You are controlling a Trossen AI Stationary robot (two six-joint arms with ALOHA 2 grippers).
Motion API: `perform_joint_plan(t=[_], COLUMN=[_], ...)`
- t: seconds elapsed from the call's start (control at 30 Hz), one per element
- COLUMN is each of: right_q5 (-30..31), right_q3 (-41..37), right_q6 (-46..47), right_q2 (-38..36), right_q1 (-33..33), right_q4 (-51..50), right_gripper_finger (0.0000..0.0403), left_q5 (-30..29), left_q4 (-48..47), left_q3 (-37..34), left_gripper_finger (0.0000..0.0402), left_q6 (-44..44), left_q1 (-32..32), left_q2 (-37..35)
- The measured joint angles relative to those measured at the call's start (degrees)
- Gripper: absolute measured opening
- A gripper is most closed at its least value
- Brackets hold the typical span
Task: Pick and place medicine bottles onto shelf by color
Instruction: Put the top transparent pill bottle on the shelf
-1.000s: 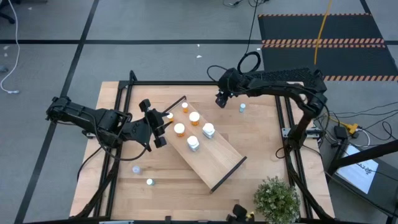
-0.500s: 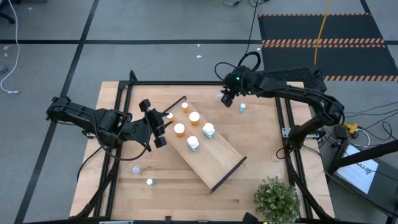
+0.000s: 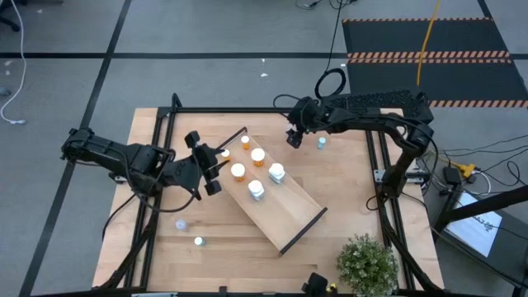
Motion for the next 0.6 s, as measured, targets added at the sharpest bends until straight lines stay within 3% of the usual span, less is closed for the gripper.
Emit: perform_joint_plan(t=[0.27,0.6], right_q5=[-2.64,-2.83], right_q3=[0.1,0.09], right_q6=[-0.19,0.0], right_q2=[2.83,3.0], right_q1=[-1.56,-2.66], right_q4=[2.06,3.0], right_gripper_finger=[0.0226,0.0158], left_q5=[0.02,0.02], left_q4=[-0.37,-0.37], left_q3=[-0.02,-0.02], left_gripper_finger=[0.0152,0.0152], left_q6=[0.02,-0.09], left_q1=[0.23,0.23], left_q2=[0.0,0.0])
